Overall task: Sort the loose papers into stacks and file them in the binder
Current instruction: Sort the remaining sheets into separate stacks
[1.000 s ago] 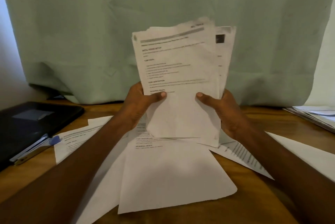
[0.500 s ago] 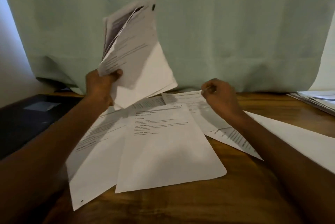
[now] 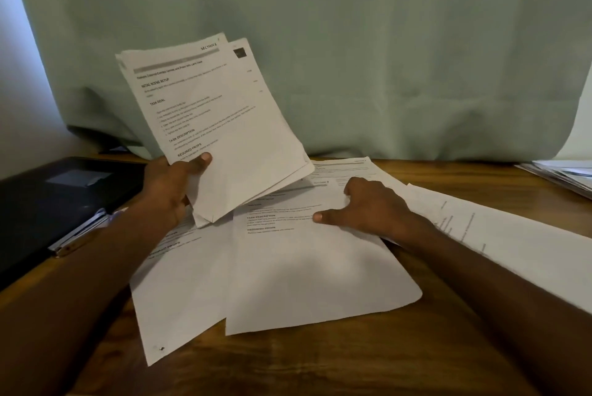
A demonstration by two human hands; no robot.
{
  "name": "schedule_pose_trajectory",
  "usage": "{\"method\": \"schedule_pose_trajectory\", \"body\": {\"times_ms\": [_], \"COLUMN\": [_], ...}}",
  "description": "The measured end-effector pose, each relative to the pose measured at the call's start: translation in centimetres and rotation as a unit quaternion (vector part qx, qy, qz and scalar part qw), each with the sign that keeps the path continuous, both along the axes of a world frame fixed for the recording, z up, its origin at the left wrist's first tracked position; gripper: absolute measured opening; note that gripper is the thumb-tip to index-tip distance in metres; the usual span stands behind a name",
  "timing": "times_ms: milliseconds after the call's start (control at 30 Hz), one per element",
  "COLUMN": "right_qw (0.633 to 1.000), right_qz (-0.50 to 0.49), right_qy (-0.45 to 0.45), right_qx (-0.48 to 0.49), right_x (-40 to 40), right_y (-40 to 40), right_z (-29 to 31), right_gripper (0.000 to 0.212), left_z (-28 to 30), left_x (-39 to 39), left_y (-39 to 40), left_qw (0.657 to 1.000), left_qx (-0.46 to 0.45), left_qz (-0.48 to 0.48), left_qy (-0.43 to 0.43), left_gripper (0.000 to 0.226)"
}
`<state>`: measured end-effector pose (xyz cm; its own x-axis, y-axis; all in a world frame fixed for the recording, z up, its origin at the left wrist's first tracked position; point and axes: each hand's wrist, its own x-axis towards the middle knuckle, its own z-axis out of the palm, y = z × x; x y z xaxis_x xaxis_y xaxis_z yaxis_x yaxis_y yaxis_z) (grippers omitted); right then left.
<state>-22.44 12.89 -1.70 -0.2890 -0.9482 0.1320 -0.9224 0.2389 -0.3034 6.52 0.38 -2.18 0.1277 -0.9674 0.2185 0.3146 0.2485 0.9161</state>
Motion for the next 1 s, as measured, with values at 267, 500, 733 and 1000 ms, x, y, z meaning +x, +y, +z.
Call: {"method": "schedule_pose_trajectory", "body": {"times_ms": [267,500,733,1000], "right_qw": [0.963,0.987,0.997,0.995], "right_qz": [0.024,0.029,0.037,0.043], "right_qy": [-0.256,-0.032,0.064,0.077], "right_qx": [-0.083,-0.157,-0.001,-0.052], "right_x": [-0.7,-3.3,-4.5,-1.2], "right_y": [-1.1,-2.1,-1.5,-0.9], "right_z": [-0.3,0.0,-0.2,-0.7], "right_gripper": [0.066,0.034,0.046,0.041], "left_z": [0.2,-0.3,0.0,-0.2], "left_x": [1.6,1.3,1.7,0.8], "left_y": [-1.0,-1.5,-1.4,-1.0], "left_qw": [0.999,0.998,0.998,0.995], "left_qx": [-0.014,0.009,0.024,0.017], "left_qz": [-0.003,-0.021,-0.003,-0.043], "left_qy": [0.046,0.054,0.066,0.089], "left_gripper": [0.046,0.038,0.028,0.050]}}
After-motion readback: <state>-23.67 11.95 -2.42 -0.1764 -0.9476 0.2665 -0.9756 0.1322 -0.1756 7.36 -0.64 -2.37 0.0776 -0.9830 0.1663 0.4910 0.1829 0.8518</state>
